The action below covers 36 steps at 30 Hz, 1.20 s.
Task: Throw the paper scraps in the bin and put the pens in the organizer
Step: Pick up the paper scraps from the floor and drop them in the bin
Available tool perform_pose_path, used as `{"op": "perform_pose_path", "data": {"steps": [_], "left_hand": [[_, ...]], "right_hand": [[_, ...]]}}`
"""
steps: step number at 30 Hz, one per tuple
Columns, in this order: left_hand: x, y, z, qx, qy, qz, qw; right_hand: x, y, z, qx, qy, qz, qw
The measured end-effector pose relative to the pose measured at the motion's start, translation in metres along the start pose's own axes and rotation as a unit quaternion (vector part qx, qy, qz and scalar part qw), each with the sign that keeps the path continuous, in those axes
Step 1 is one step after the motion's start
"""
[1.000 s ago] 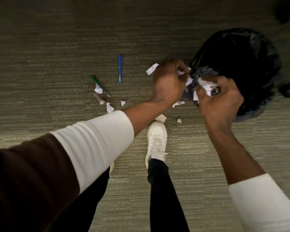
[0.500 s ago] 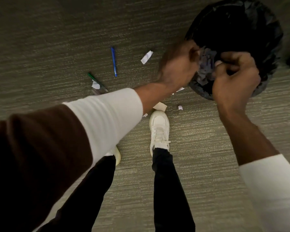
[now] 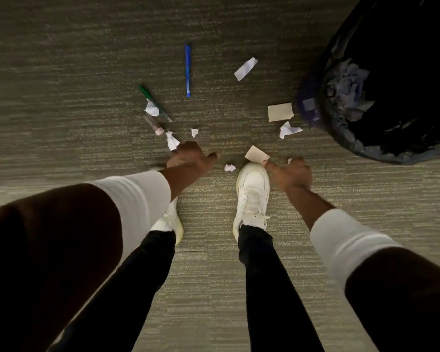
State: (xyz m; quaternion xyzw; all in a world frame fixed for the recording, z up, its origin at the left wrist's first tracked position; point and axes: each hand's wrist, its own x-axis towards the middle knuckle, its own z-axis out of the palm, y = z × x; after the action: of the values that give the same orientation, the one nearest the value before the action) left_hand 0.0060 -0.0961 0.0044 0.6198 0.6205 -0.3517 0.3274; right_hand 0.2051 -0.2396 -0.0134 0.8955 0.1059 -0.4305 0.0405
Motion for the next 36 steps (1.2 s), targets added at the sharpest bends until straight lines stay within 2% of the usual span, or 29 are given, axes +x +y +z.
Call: {"op": "perform_pose_path", "data": {"steps": [3,6,11,14,17,21,25,27,30,33,36], "left_hand": [[0.026,-0.009,0.036,-0.038,-0.034,-0.050,0.997],[0.047,-0.008,0.071,-0.130,-0.086,-0.122,0.980],[0.065,0.010,0.107,-0.071,-0.097,-0.146,0.982],[0.070,0.029,0.119,-0.034,-0.050,-0.151,0.987],[0.073,0.041,0.122,-0.094,0.021,-0.177,0.979],[0.082,0.047,0.118,-0.130,0.084,-0.143,0.978],[0.078,0.047,0.127,-0.066,0.044,-0.056,0.995],[0.075,0.047,0.133,-0.046,0.057,0.018,0.997],[0.069,0.043,0.144,0.052,0.104,0.138,0.984],[0.064,0.034,0.147,0.170,0.170,0.258,0.936],[0.069,0.018,0.144,0.289,0.211,0.382,0.852]], "right_hand": [[0.046,0.004,0.029,-0.065,0.001,0.055,0.996],[0.076,0.000,0.050,-0.026,-0.004,0.082,0.996],[0.099,-0.016,0.075,-0.038,-0.032,0.124,0.991],[0.094,-0.026,0.084,-0.061,-0.008,0.095,0.994],[0.088,-0.031,0.093,-0.105,0.026,0.034,0.994],[0.087,-0.033,0.101,-0.144,0.057,-0.078,0.985],[0.083,-0.033,0.097,-0.156,0.054,-0.199,0.966],[0.078,-0.033,0.093,-0.164,0.052,-0.218,0.961],[0.071,-0.032,0.086,-0.170,0.076,-0.237,0.953],[0.065,-0.030,0.079,-0.161,0.098,-0.268,0.945],[0.059,-0.025,0.075,-0.133,0.125,-0.293,0.938]]}}
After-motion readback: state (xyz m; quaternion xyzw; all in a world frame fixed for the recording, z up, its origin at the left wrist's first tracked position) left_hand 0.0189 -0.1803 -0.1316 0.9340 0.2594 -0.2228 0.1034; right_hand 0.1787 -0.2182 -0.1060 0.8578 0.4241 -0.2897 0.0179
